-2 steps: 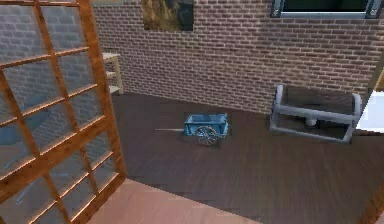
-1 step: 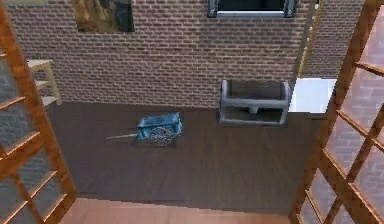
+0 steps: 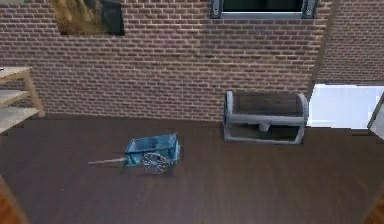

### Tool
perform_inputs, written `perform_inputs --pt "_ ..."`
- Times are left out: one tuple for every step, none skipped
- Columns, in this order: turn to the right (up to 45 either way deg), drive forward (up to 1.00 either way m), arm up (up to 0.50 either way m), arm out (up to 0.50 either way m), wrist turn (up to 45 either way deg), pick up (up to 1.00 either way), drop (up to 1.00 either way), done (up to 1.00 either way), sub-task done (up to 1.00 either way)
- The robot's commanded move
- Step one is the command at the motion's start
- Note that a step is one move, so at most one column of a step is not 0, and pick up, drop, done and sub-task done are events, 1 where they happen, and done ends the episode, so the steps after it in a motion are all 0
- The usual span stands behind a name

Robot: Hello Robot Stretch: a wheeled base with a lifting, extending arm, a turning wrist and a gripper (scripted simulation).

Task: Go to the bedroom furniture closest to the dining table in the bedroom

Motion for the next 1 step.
perform_inputs --pt "15.0 0.00 0.00 0.00 0.0 0.00 0.00 0.00 0.00"
